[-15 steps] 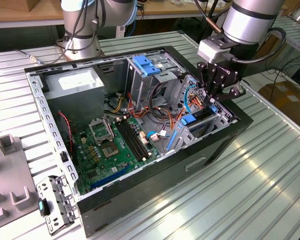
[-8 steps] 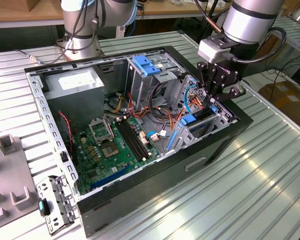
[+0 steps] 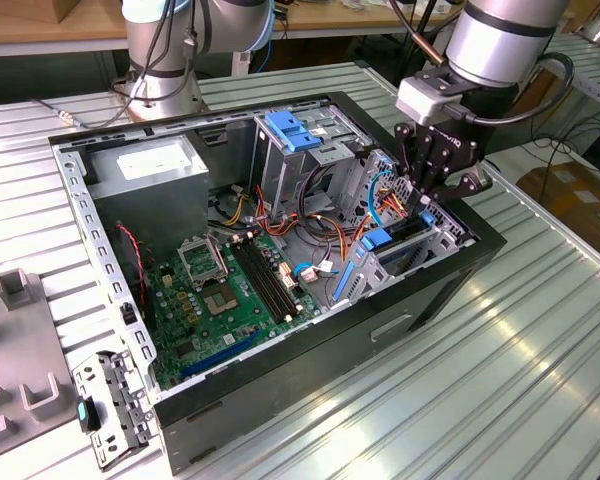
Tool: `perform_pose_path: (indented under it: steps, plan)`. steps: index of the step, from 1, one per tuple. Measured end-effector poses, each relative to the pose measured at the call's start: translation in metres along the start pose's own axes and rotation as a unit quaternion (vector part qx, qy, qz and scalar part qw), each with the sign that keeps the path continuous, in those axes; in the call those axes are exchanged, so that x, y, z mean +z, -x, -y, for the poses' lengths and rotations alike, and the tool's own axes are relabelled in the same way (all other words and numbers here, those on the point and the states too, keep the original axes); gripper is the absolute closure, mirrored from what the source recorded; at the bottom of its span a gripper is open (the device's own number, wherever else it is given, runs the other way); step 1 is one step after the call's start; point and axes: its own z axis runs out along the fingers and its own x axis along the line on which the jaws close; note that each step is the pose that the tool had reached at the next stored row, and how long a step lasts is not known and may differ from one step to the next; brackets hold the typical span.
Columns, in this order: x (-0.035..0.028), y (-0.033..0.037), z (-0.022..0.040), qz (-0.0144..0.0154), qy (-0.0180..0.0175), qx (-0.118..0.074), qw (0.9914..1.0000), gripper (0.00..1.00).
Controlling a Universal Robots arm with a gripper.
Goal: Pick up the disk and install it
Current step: 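Insert the second disk wire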
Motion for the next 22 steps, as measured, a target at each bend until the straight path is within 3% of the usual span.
perform_pose_path:
  steps: [4,7,8,11,15,17,19,22]
  plan:
    - [-0.0003,-0.0001,-0.0135,0.0002,0.0,0.0,1.0,0.89]
    - [-0.0028,-0.0001,-0.0145,0.0001,0.0,0.0,1.0,0.89]
    - [-0.0052,0.0003,-0.0144,0.0001,0.0,0.0,1.0,0.89]
    - [-0.0203,0.0003,-0.0139,0.0001,0.0,0.0,1.0,0.89]
    - [-0.0318,0.002,-0.0135,0.0,0.0,0.0,1.0,0.89]
    - [-0.034,0.005,-0.0132,-0.0023,0.0001,0.0,1.0,0.89]
    - [-0.0358,0.0142,-0.0129,-0.0089,0.0002,0.0,0.99996,0.89]
    - [-0.0466,0.0203,-0.0119,-0.0099,0.0002,0.0,0.99995,0.89]
